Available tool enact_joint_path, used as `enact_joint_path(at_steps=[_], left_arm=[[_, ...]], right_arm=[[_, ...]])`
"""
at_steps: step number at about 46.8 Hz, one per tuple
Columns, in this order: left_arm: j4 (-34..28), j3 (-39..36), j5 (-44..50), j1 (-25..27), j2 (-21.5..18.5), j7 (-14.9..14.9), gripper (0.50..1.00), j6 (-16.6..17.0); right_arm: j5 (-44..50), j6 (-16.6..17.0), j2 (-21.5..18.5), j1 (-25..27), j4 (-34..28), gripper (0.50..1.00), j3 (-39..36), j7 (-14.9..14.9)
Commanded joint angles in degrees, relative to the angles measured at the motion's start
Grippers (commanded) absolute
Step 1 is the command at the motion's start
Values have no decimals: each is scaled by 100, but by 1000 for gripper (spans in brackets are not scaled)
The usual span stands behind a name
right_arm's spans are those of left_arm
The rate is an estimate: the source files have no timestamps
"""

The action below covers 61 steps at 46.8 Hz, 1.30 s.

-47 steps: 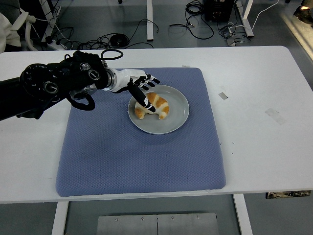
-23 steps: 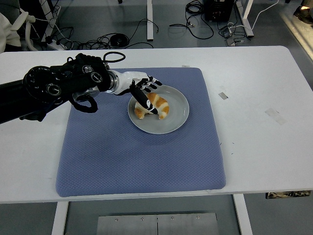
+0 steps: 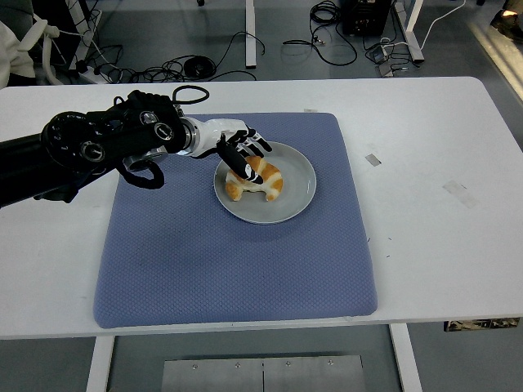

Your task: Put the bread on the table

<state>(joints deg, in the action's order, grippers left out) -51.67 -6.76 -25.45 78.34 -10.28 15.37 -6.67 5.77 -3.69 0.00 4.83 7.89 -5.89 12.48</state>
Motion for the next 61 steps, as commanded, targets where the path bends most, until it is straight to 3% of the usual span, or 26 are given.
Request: enact_joint_path(at_steps=[1, 29, 36, 61], left_arm=[[8, 0, -65, 6, 0, -8, 783, 0], [-1, -115, -408, 41, 8, 1, 772, 0], [-1, -115, -408, 32, 8, -8, 728, 0], [-1, -343, -451, 129, 114, 1, 725, -9]], right_arm=[[3, -1, 0, 0, 2, 1000, 0, 0], [-6, -1, 0, 0, 2, 1000, 0, 0], [3, -1, 0, 0, 2, 1000, 0, 0], [3, -1, 0, 0, 2, 1000, 0, 0]])
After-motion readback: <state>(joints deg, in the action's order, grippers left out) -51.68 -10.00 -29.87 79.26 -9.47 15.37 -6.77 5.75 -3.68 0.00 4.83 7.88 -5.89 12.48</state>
